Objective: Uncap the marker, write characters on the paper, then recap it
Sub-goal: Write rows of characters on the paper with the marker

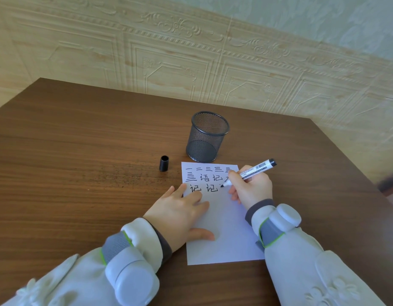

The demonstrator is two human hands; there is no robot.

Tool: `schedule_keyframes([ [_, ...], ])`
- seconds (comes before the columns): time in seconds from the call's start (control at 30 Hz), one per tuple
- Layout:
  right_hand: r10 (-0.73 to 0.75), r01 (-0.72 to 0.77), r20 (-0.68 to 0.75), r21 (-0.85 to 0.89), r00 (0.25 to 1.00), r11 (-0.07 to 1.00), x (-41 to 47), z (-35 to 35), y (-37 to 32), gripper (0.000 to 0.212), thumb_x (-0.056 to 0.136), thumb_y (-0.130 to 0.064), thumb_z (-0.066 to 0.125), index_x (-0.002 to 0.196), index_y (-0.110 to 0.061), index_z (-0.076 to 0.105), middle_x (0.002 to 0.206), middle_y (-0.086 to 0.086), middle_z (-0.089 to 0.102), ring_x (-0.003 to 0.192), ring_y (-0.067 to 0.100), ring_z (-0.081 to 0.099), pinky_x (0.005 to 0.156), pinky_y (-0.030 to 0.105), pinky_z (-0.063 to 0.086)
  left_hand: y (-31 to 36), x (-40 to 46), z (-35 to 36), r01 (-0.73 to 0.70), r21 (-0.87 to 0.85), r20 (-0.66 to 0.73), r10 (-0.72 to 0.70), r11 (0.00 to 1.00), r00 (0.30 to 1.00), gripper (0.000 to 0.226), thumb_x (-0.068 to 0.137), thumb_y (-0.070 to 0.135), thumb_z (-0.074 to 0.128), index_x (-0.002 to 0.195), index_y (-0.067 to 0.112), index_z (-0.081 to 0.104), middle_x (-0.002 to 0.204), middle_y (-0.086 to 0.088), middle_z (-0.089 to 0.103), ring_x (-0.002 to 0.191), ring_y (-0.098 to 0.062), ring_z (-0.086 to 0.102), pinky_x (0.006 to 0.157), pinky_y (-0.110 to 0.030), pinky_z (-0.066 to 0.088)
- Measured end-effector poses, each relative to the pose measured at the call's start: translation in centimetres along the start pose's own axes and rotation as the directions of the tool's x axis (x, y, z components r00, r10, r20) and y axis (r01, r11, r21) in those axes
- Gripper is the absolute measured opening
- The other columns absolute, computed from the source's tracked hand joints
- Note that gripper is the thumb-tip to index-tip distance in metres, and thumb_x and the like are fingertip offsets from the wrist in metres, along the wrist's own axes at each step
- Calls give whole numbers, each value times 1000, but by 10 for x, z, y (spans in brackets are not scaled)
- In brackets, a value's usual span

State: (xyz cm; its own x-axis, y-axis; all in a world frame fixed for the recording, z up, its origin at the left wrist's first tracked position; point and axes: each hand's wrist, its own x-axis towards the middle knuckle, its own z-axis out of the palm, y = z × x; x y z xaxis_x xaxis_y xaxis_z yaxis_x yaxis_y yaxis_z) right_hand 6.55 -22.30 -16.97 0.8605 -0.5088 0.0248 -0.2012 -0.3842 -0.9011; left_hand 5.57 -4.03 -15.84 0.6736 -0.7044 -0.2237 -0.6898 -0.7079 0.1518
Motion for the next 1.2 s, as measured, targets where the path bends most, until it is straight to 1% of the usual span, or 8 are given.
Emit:
schedule_keyframes([
  [0.13,7,-7,2,-4,1000,1000,0,0,-1,28,81,-9,59,54,-10,53,37,-2,54,29,11,46,34,16,37,0,0,0,1,4,-1,-1,1000,1000,70,85,66,33,144,27,24,147,4,25,142,-25,8,116,-45,7],
  [0.27,-2,2,7,-37,1000,999,-1,-1,-3,31,78,-6,58,49,-12,48,39,4,51,27,9,40,36,12,35,0,0,0,2,9,9,-3,1000,1000,70,86,66,33,144,28,23,148,4,24,143,-27,7,116,-45,7],
  [0.43,20,-19,-46,19,999,1000,-1,-1,-1,28,80,-7,58,53,-10,50,40,1,54,29,11,46,34,16,35,0,0,-1,1,11,3,-1,1000,1000,70,86,65,33,143,27,24,146,4,25,142,-26,7,116,-45,7],
  [0.6,31,-26,-78,63,996,998,1,-1,0,29,82,-9,59,54,-11,51,42,4,55,30,13,47,36,20,39,0,-1,-1,4,3,6,-4,1000,1000,70,86,65,34,143,27,24,147,4,25,142,-25,7,116,-45,7],
  [0.7,21,-18,-79,37,997,999,0,0,-1,28,82,-9,59,55,-10,51,41,2,54,29,11,47,35,18,40,0,-1,-2,3,3,13,-3,1000,1000,69,86,65,33,143,27,24,147,4,25,142,-27,8,116,-45,7],
  [0.9,23,-28,-110,-37,994,999,1,-2,0,27,81,-12,58,55,-9,50,40,2,55,29,11,49,38,17,42,1,-1,-1,4,8,1,-4,1000,1000,70,86,65,34,144,27,24,147,4,25,142,-27,8,116,-45,6],
  [1.1,18,-22,-79,-52,997,998,0,-2,-2,28,81,-11,59,55,-8,51,43,5,56,27,9,47,34,13,37,1,-2,-2,5,9,5,-6,1000,1000,70,86,65,34,144,27,24,147,4,25,143,-28,7,116,-45,6],
  [1.2,14,-20,-101,-53,995,998,-1,-3,-2,27,81,-11,58,55,-7,50,43,6,56,27,10,46,34,13,37,1,-1,-2,2,10,6,-2,1000,1000,70,86,65,33,144,27,24,147,3,25,143,-28,7,116,-45,7],
])
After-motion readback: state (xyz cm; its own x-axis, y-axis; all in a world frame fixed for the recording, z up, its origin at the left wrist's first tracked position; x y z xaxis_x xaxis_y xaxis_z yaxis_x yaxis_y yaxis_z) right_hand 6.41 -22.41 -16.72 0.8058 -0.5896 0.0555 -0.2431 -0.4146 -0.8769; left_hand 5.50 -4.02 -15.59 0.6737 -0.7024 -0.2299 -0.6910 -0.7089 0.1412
